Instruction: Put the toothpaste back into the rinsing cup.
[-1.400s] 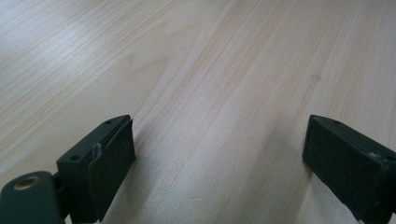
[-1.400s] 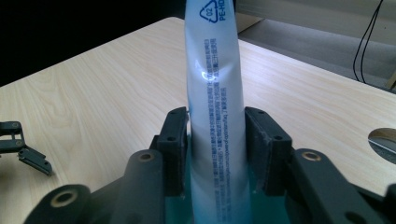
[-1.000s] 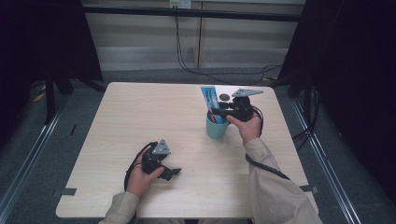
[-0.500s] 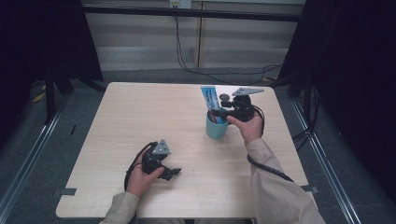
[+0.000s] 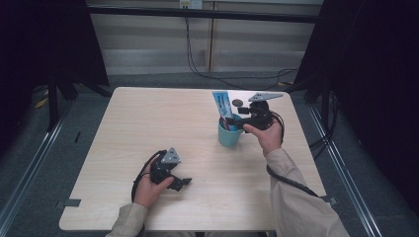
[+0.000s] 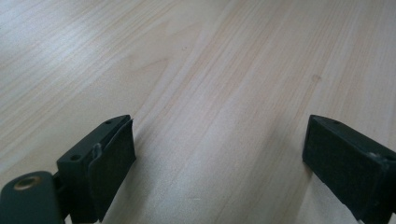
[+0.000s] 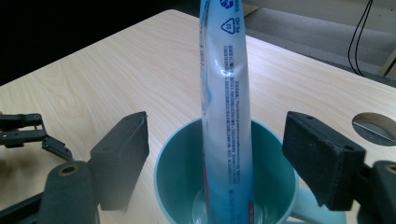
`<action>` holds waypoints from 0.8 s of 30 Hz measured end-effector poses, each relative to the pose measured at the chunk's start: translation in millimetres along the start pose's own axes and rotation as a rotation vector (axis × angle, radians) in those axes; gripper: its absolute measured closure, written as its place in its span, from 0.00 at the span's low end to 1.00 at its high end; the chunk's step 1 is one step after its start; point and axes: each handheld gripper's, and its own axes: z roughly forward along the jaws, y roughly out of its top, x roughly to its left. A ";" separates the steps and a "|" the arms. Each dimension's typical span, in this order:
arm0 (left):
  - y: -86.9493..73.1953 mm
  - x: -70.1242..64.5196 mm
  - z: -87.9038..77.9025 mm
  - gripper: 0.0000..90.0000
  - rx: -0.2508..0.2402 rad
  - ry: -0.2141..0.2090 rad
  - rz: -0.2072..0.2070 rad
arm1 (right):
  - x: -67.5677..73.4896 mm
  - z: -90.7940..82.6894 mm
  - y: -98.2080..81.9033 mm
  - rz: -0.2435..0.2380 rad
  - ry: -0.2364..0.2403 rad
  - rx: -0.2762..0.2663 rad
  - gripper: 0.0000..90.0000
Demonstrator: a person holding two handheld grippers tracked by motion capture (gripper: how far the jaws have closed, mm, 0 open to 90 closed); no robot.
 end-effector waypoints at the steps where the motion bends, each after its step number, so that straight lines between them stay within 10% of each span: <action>1: 0.0 0.0 0.0 0.10 0.000 0.000 0.000 | 0.7 -1.2 0.5 0.001 -0.007 0.007 0.23; 24: 0.0 -0.1 -0.2 0.10 0.003 0.000 -0.001 | 16.3 -32.8 -7.2 -0.048 0.007 0.044 0.17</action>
